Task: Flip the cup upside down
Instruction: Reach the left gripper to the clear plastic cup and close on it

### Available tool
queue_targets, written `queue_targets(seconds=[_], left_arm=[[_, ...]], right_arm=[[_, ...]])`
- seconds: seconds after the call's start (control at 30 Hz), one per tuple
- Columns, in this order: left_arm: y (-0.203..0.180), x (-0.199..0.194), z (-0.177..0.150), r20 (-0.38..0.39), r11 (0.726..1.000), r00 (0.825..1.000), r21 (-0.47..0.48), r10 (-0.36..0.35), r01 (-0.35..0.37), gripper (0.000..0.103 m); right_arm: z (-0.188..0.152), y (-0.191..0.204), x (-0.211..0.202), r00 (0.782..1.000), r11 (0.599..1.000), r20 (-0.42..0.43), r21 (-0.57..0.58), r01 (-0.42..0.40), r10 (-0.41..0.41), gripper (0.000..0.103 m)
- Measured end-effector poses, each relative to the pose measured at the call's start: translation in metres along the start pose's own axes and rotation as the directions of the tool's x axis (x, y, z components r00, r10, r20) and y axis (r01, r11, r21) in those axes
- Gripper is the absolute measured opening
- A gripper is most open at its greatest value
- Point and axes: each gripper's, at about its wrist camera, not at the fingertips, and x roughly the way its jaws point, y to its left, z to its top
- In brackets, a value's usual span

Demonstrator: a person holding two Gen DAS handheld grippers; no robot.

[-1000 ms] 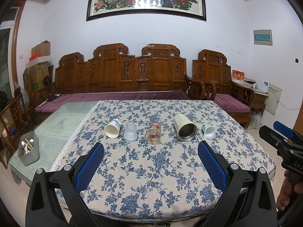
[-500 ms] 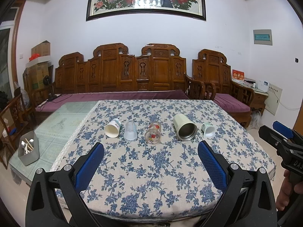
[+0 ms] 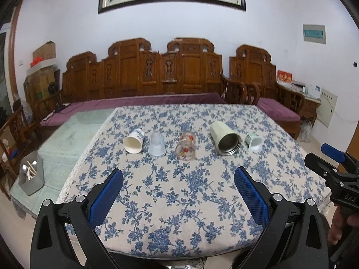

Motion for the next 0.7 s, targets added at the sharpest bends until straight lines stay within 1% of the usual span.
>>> queue_targets(seconds=[0.13,0.2,0.3,0.43,0.53,0.7], left_arm=[[0.007,0.028,0.002,-0.053,1.000,0.999,0.019,-0.008,0.009,0.095],[0.013,0.048,0.001,-0.095,0.999,0.995,0.009,-0.036,0.037,0.095],[0.022,0.072,-0.002,-0.148,0.999,0.988,0.003,-0.038,0.039,0.095],[0.035,0.105,-0.009,-0.202,1.000,0.979,0.013,-0.014,0.017,0.095],[0.044,0.127,-0.011,-0.237,1.000,0.972,0.024,0.000,0.006,0.095],[0.054,0.158,-0.002,-0.275,1.000,0.961,0.024,-0.002,0.009,0.094]], right_arm=[[-0.003,-0.004,0.032,0.999,1.000,-0.048,-0.012,-0.009,0.008,0.100],[-0.004,-0.005,0.046,0.998,1.000,-0.068,-0.016,-0.008,0.007,0.100],[-0.008,-0.008,0.069,0.995,1.000,-0.101,-0.017,-0.012,0.010,0.100],[-0.013,-0.011,0.097,0.991,1.000,-0.135,-0.021,-0.011,0.008,0.100],[-0.017,-0.012,0.121,0.986,1.000,-0.166,-0.015,-0.025,0.022,0.100],[-0.017,-0.010,0.157,0.978,0.998,-0.201,-0.006,-0.059,0.057,0.100]])
